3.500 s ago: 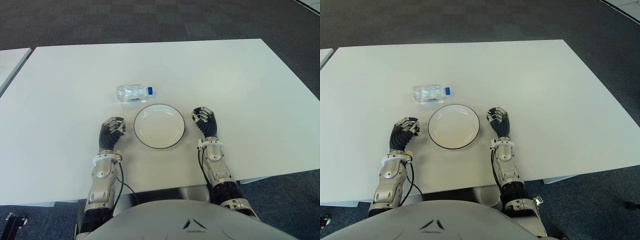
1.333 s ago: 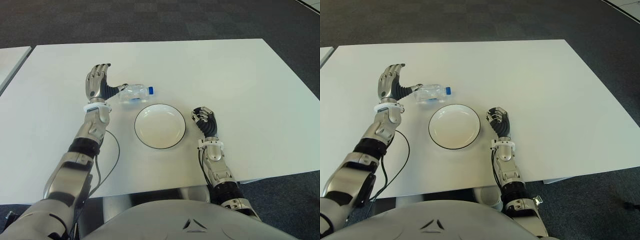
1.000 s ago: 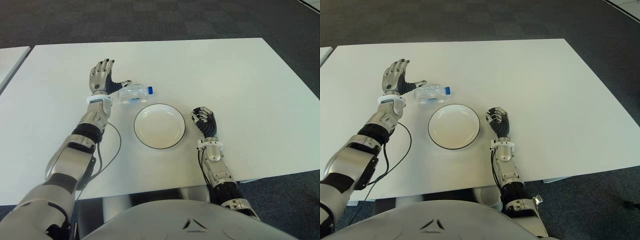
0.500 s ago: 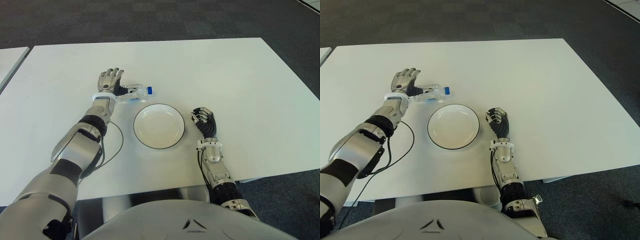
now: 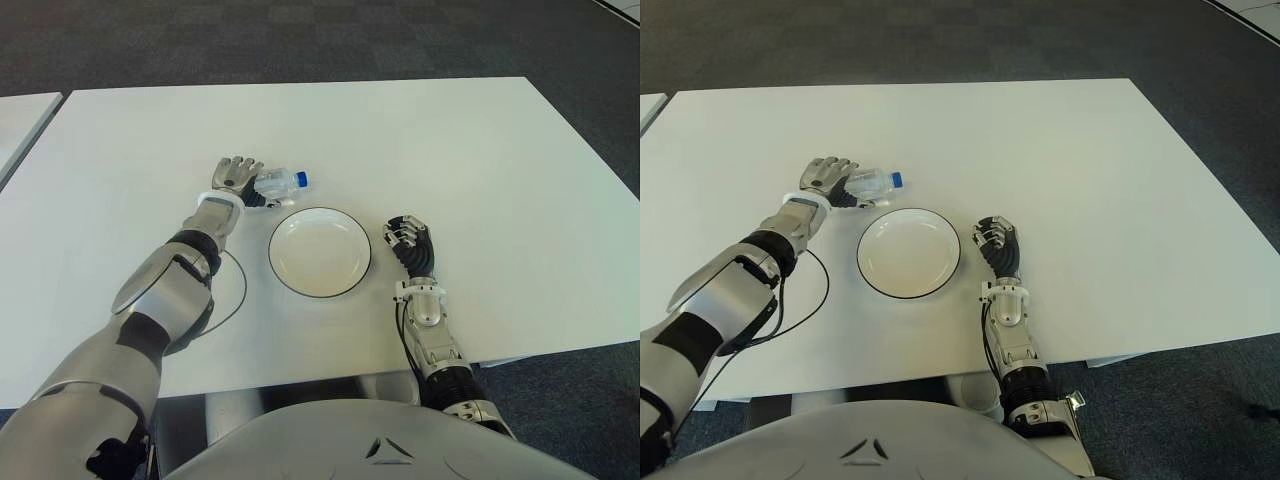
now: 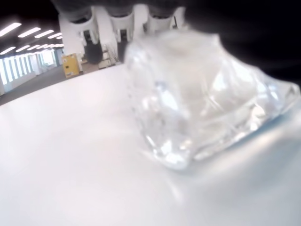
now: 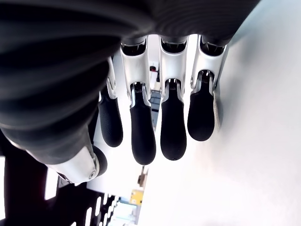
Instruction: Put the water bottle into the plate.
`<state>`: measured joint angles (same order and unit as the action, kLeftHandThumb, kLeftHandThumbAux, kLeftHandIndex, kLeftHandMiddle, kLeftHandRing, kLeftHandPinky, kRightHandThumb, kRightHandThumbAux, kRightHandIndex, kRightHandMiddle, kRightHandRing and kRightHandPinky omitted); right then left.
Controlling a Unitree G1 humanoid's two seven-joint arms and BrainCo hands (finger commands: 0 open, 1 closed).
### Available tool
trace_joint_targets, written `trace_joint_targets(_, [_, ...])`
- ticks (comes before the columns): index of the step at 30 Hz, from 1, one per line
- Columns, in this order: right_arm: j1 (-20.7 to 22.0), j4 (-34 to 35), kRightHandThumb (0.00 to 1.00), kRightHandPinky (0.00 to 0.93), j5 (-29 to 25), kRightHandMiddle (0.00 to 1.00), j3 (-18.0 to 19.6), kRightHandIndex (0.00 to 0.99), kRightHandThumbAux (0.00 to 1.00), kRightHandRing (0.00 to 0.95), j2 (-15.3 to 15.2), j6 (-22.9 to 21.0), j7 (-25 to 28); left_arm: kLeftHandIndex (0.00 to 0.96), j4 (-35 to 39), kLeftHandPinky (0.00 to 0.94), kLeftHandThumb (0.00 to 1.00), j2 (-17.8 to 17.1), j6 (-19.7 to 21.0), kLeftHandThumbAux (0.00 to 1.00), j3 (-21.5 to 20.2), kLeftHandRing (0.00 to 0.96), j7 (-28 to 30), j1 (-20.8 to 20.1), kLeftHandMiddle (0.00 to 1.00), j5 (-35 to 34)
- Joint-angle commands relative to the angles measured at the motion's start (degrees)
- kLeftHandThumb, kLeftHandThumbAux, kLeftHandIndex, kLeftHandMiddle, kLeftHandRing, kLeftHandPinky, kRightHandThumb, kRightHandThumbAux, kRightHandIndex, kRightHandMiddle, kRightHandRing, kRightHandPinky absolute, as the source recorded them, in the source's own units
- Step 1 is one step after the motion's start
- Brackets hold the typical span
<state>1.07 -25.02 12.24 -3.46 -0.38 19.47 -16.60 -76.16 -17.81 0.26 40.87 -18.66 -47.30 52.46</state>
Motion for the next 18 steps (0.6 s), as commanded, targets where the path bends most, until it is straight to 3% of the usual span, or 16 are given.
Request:
trace_joint_targets(1, [-1.54,-0.88,0.701,0.580,0.10,0.567,0.09,0.425,0.731,0.581,0.56,-0.88,-0.35,0.000,-1.44,0.000,0.632,0.26,0.26,0.280,2.86,0.000,2.45,0.68,0.000,2.19])
trace_joint_targets(18, [-1.43,-0.94,0.703,0.580,-0.52,0.571,0.53,0.426,0.730,0.582,0.97,-1.32,0.09,0.000,-2.49,0.000,0.597,-1.18,0.81,0.360,12.31,0.000,1.46,2.27,0.000,8.20])
